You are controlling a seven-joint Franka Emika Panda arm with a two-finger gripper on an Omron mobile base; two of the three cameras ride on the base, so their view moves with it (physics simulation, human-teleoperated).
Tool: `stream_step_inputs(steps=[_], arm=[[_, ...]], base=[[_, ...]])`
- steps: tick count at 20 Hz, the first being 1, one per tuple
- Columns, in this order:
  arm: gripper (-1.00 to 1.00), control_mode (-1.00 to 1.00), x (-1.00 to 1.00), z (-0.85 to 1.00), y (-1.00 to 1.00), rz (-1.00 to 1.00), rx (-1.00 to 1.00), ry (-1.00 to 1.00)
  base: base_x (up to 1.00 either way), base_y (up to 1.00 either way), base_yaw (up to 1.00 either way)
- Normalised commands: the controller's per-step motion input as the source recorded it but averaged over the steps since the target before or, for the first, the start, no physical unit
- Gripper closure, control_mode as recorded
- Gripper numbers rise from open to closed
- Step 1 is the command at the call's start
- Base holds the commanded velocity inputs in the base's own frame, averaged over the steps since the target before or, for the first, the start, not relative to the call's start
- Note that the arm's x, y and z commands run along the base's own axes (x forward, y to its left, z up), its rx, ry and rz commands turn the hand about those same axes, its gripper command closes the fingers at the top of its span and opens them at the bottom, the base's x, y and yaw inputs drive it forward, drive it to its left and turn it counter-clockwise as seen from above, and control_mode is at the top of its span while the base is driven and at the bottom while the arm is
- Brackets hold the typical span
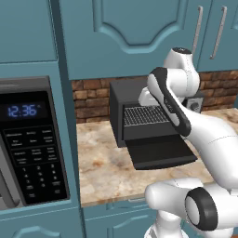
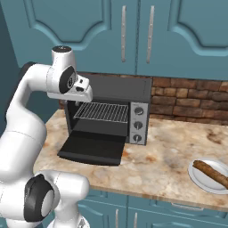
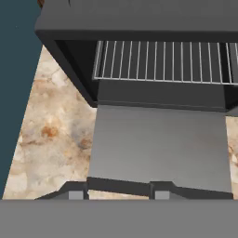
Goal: Pull the toaster oven rack outwards. Pick up the baguette from the plate and place it on the toaster oven rack. Close the toaster oven door fully and set the temperature to the lowest setting.
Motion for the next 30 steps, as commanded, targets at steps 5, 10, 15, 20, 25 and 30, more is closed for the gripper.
stream_step_inputs(steps=[5, 10, 15, 20, 25, 30], arm=[[-1.0, -1.0, -0.08, 0.0, 0.0, 0.0, 0.0, -0.03], [-1.0, -1.0, -0.2, -0.01, -0.03, 0.0, 0.0, -0.07], [-1.0, -1.0, -0.22, -0.21, -0.18, -0.04, -0.09, -0.08], [-1.0, -1.0, -0.12, -0.19, -0.24, -0.07, -0.09, -0.07], [-1.0, -1.0, -0.02, -0.19, -0.19, -0.06, -0.09, -0.05], [-1.0, -1.0, 0.0, -0.27, -0.12, -0.03, -0.11, -0.05]], base=[[0.0, 0.0, 0.0], [0.0, 0.0, 0.0], [0.0, 0.0, 0.0], [0.0, 0.0, 0.0], [0.0, 0.0, 0.0], [0.0, 0.0, 0.0]])
